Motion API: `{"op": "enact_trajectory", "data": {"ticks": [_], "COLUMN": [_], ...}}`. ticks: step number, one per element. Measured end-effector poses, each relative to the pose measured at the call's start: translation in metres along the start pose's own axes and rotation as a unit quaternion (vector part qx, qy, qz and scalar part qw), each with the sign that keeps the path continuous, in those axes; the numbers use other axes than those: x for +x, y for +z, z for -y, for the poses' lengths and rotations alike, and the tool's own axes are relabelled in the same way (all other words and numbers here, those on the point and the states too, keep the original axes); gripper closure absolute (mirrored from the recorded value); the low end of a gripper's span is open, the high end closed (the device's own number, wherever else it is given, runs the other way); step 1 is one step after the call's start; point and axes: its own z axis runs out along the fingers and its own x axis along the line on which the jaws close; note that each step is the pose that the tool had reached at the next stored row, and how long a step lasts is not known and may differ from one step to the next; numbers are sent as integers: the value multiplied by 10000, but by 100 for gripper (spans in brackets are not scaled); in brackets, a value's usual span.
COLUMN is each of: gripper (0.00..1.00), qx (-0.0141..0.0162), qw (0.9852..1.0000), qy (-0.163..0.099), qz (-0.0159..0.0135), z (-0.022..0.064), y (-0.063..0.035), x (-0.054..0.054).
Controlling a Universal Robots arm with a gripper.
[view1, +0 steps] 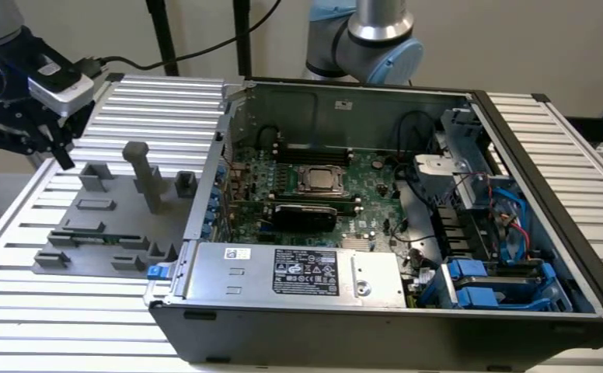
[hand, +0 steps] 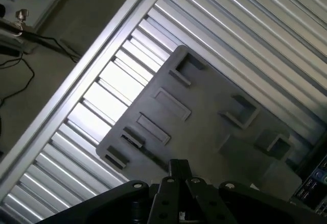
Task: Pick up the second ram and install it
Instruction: 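Pick up the second ram and move it above second insertion slot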
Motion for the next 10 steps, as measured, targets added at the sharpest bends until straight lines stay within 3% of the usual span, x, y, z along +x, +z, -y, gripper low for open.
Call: {"op": "enact_trajectory", "data": {"ticks": [5, 10], "gripper": [89, 89], "qx": [-9, -19], "qw": [9990, 9959], "qy": [-455, -906], "qz": [-20, -40], "z": [2, 4], "y": [42, 83], "x": [1, 2]}}
